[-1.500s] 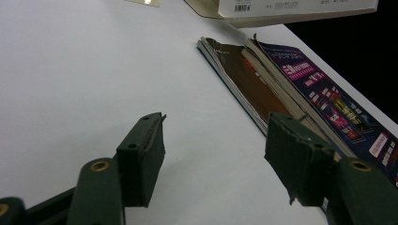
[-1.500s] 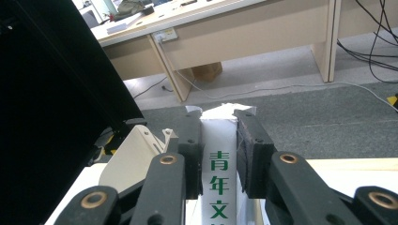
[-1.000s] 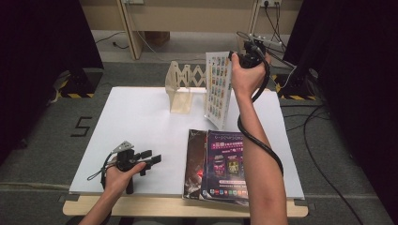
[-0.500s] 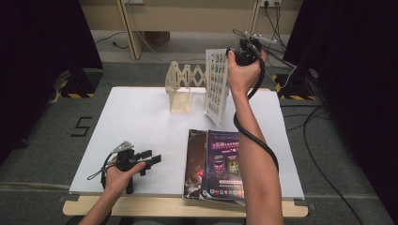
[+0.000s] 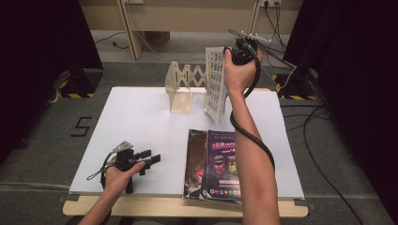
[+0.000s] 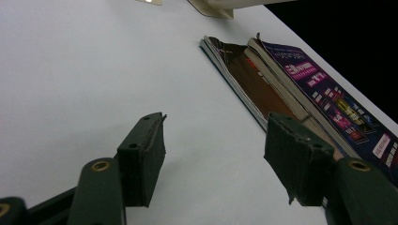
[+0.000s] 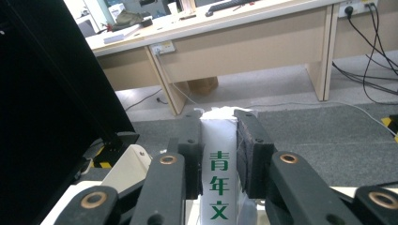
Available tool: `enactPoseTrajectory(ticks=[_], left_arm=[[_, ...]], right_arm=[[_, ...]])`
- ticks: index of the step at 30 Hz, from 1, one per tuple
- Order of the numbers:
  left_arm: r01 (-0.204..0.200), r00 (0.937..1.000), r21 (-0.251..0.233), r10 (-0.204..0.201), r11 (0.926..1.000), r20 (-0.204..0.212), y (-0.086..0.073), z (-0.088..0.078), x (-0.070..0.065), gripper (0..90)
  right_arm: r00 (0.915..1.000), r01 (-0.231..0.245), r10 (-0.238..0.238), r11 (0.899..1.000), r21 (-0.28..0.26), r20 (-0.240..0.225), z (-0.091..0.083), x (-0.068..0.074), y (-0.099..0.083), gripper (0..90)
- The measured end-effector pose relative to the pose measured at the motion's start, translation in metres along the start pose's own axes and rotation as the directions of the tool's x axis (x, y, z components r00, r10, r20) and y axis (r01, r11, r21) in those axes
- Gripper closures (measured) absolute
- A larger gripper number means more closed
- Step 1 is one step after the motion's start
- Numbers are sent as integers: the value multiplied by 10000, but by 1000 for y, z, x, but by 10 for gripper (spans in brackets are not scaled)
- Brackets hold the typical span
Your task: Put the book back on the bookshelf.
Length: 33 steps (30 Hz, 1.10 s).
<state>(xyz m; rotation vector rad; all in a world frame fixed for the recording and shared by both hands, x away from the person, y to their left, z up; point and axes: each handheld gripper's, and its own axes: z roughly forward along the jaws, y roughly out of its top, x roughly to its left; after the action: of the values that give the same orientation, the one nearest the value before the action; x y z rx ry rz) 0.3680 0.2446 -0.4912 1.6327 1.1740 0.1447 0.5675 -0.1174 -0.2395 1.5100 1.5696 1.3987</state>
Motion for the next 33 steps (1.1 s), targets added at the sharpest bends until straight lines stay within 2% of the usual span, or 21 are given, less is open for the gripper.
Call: enactPoseTrajectory(ticks=[9, 15, 18, 21, 25, 28, 33], left_arm=[[39, 10000, 34, -39, 10000, -29, -1, 0, 2, 372], [70, 10000, 70, -70, 10000, -25, -2, 1, 4, 372], [56, 10000, 69, -55, 10000, -58, -2, 1, 4, 372], [36, 10000, 23, -36, 10000, -42, -2, 1, 4, 372], [22, 10000, 38, -22, 10000, -43, -3, 1, 4, 372], [9, 10000, 48, -9, 10000, -23, -3, 2, 3, 372], [-19, 10000, 81, 19, 10000, 3, -3, 3, 2, 372]], right_arm=[[9996, 270, -269, 9990, -366, 31, 6, 5, -1, 745], [9997, 256, -256, 9988, -408, 10, 9, 5, -2, 744], [9992, 402, -402, 9979, -500, 8, 10, 6, -5, 744], [9978, 668, -665, 9964, -529, 73, 10, 7, -14, 743], [9971, 759, -759, 9950, -642, 31, 9, 6, -20, 741], [9937, 1125, -1121, 9912, -693, 98, 4, 7, -23, 741], [9927, 1204, -1199, 9899, -747, 112, 0, 6, -30, 738]])
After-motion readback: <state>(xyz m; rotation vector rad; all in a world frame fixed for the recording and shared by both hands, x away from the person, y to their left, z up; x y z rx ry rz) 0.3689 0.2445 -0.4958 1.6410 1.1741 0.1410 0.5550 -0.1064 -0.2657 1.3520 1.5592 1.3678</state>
